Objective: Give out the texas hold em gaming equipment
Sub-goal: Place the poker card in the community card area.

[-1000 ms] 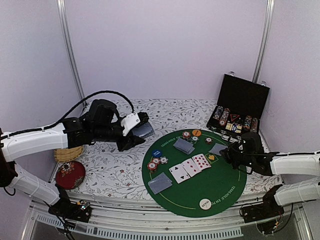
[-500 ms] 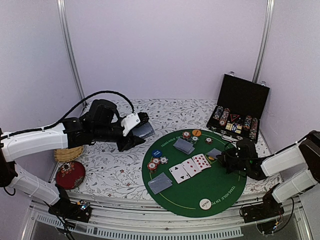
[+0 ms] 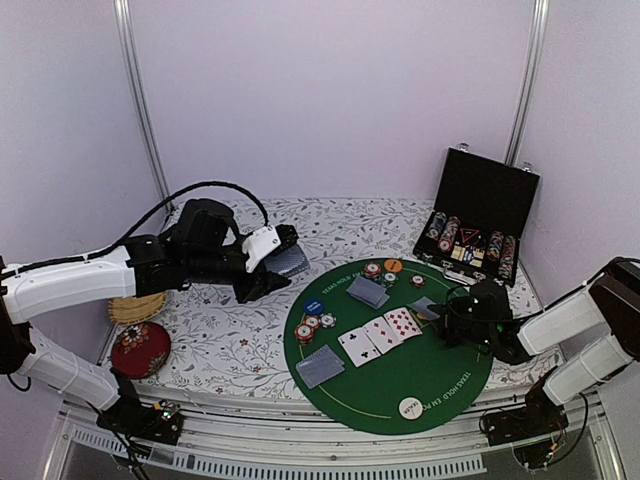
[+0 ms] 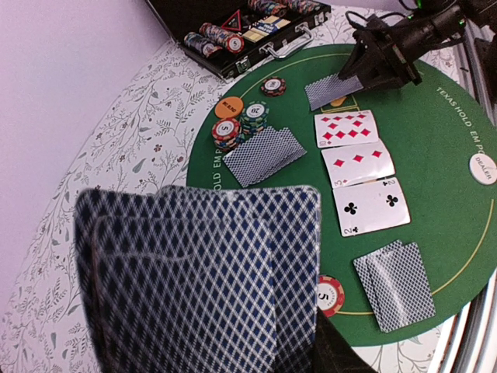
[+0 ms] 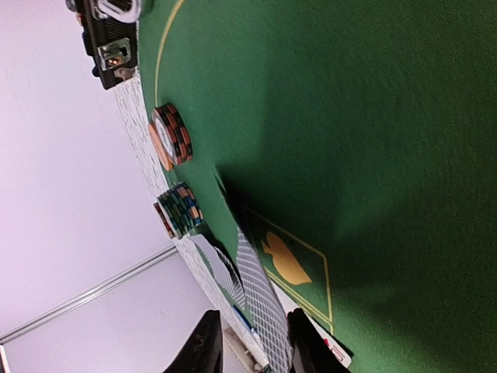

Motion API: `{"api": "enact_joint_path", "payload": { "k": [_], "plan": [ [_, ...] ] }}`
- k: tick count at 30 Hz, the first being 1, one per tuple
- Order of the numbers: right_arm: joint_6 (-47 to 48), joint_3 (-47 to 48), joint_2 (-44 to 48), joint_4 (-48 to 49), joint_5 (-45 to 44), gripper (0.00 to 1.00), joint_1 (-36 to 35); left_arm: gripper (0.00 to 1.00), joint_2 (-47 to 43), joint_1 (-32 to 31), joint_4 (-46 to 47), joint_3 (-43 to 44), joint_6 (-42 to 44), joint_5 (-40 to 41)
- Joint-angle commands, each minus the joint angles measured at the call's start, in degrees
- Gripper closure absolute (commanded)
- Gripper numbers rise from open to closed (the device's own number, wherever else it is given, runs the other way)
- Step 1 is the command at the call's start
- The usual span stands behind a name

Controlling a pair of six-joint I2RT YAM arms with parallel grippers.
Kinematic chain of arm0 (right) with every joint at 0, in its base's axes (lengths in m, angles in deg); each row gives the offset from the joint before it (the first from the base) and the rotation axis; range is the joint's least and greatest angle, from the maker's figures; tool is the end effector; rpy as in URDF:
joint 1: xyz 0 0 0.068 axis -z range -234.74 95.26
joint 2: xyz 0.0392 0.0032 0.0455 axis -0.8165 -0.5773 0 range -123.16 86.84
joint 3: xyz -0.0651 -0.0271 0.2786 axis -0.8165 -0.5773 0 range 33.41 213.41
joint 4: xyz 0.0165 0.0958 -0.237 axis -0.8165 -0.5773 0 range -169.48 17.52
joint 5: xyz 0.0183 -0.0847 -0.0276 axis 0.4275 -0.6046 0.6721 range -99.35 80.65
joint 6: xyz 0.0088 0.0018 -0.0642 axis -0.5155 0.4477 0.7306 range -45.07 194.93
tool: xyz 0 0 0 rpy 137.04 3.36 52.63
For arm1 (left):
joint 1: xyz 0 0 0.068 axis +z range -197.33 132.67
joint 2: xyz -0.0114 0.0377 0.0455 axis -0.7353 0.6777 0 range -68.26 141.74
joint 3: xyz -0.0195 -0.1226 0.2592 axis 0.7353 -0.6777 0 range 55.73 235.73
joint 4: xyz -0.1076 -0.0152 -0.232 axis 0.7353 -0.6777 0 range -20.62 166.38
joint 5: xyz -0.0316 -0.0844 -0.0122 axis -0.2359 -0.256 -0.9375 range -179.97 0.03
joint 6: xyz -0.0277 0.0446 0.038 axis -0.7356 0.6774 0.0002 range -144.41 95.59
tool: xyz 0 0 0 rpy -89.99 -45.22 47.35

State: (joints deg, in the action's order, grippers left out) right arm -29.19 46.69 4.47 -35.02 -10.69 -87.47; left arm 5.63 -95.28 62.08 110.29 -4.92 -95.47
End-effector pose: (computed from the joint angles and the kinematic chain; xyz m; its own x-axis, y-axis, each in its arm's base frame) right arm 0.1946 0.1236 0.1225 -0.4004 0.8952 0.1958 0.5555 0.0672 0.8288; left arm 0.1919 -0.2199 0.2901 -0.0853 0.5904 -0.8026 0.8709 0.4355 0.2278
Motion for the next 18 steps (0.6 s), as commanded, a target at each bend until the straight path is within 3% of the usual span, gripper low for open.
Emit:
{"api": "enact_joint_path", "payload": {
  "k": [1, 7, 9, 11, 12, 15, 18],
  "plan": [
    [-1.43, -2.16, 0.76, 1.61, 3.01, 0.64, -0.87, 0.55, -0.84, -0.83, 1.1, -0.11, 0.04, 0.01],
    [-0.81, -2.52, 8.59, -7.7, 4.02, 0.41, -1.41, 0.55, -0.84, -0.81, 1.11, -0.12, -0.04, -0.18],
    [0.05, -2.32, 12.3, -12.49, 3.01, 0.26, -1.37, 0.54, -0.86, -0.77, 1.07, -0.05, -0.01, -0.14],
    [1.66, -1.1, 16.13, -19.17, 1.96, 0.05, -1.37, 0.55, -0.96, -0.77, 1.11, -0.07, -0.06, -0.1],
    [3.29, 0.42, 17.92, -22.64, 1.37, 0.0, -1.37, 0.55, -0.94, -0.81, 1.01, -0.07, 0.03, -0.05],
    [16.79, 6.38, 20.8, -27.37, -2.2, 0.01, -1.37, 0.55, -1.05, -0.9, 0.98, -0.07, 0.11, 0.09],
    [44.35, 15.34, 18.68, -21.47, 0.24, 0.01, -1.28, 0.54, -1.07, -0.88, 0.94, -0.05, 0.14, -0.05]
  ]
}}
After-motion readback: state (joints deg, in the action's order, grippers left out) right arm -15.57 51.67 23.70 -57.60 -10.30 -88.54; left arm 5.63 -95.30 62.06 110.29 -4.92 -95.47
